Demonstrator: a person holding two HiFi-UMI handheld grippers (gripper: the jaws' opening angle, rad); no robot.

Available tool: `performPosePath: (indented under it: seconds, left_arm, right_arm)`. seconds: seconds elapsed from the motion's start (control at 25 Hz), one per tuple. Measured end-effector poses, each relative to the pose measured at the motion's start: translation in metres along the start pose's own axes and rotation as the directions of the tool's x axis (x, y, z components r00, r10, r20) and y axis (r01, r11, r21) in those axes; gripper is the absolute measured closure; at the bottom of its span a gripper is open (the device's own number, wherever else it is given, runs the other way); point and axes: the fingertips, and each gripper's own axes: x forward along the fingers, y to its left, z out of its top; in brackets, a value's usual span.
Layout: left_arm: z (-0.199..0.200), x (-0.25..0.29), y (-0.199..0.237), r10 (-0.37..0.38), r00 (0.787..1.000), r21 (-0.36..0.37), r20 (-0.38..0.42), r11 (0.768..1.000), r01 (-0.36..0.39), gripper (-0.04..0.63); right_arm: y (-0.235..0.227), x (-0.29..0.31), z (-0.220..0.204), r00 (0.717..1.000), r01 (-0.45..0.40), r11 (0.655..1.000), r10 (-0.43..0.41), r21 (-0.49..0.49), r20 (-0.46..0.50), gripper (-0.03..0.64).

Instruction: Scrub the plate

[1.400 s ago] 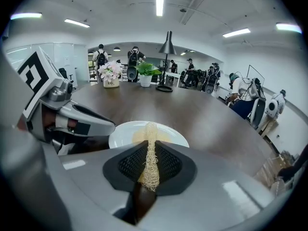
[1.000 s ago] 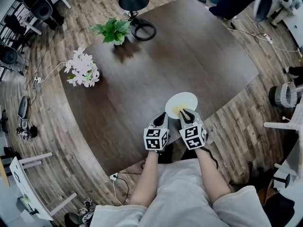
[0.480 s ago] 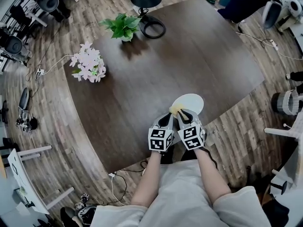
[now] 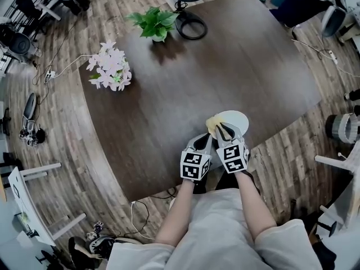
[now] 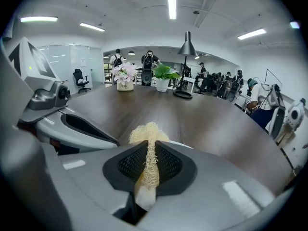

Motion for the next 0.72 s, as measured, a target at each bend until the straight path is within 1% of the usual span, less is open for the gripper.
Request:
performPosePath:
  seconds: [0.28, 0.48, 0.72]
  left_arm:
    - [-0.002, 0.000, 0.001, -0.010, 1.000, 0.009, -0.004, 1.000, 0.010, 0.595]
    - [0.000, -0.001, 0.005, 0.000, 1.000, -0.023, 0.007, 1.000, 0.000, 0.595]
    - [0.000, 0.000, 0.004, 0.006, 1.000, -0.009, 0.004, 1.000, -0.006, 0.595]
  right_arm:
    - [-0.012, 0.006, 0.005, 1.000, 0.013, 1.000, -0.013, -0.006, 0.015, 0.555]
    - [-0.030, 0.003, 0.001, 0.999, 0.048, 0.999, -0.048, 0.016, 0.006, 0.555]
    - [-0.046, -0.003, -0.006, 0.996, 0.092, 0.995, -0.092, 0.036, -0.003, 0.555]
